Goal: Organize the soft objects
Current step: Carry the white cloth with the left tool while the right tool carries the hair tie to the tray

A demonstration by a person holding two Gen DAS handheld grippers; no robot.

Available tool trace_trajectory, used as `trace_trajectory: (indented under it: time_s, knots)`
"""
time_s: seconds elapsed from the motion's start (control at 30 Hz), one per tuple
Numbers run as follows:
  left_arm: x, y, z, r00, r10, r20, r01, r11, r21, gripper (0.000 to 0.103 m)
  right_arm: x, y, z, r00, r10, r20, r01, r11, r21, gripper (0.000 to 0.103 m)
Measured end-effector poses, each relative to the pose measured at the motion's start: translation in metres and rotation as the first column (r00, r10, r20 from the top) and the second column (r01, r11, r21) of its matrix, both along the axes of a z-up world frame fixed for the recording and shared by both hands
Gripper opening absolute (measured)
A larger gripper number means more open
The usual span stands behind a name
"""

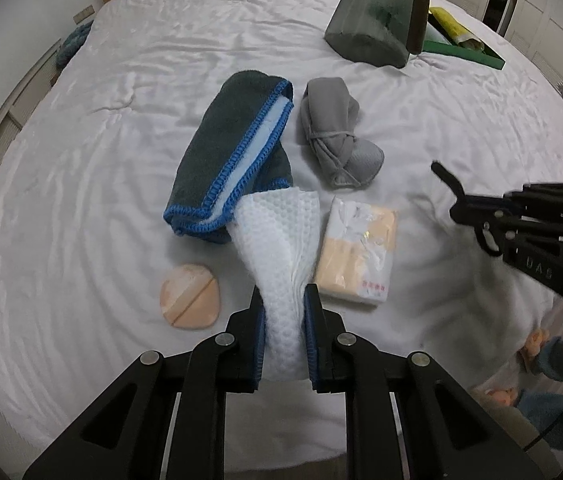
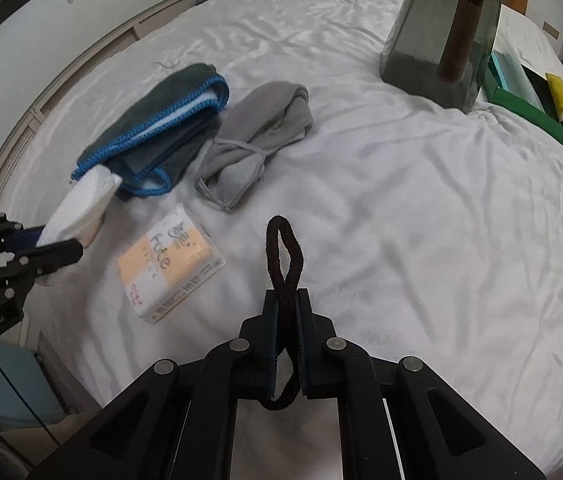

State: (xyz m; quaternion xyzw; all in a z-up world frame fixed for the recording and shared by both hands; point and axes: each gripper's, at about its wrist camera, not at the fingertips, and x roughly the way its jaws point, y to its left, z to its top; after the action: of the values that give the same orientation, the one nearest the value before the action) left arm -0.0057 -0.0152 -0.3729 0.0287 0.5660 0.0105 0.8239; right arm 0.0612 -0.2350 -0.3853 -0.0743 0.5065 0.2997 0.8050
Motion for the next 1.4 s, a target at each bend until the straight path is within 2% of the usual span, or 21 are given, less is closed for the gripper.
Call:
trace_trajectory:
  time_s: [0.23, 0.5, 0.7, 1.1, 1.4]
  knots:
    - [-0.004, -0.017, 0.018, 1.000, -0.021, -0.012, 0.021, 1.000, 0.000, 0.014, 0.003, -0.020, 0.021, 1.000, -0.017, 0.013, 0.017, 1.000, 0.020, 0.007]
    - [0.026, -0.058, 0.052, 0.993, -0.093, 0.078, 0.094, 0.996, -0.008, 0.014, 0.012, -0.061, 0.052, 0.997, -0.061, 0.053, 0.059, 0.998, 0.037, 0.007]
    - [0.059, -0.110, 0.070, 0.979, -0.153, 0.136, 0.161, 0.986, -0.046, 0.014, 0.026, -0.112, 0.071, 0.991, -0.106, 0.082, 0.104, 0.994, 0.027, 0.007]
    - [0.158, -0.222, 0.092, 0.952, -0.207, 0.224, 0.241, 0.961, -0.135, 0.014, 0.077, -0.231, 0.102, 0.959, -0.243, 0.146, 0.246, 0.969, -0.003, 0.007]
    - [0.279, -0.286, 0.093, 0.946, -0.133, 0.296, 0.197, 0.961, -0.195, 0.014, 0.180, -0.289, 0.107, 0.903, -0.349, 0.251, 0.353, 0.935, 0.030, 0.007]
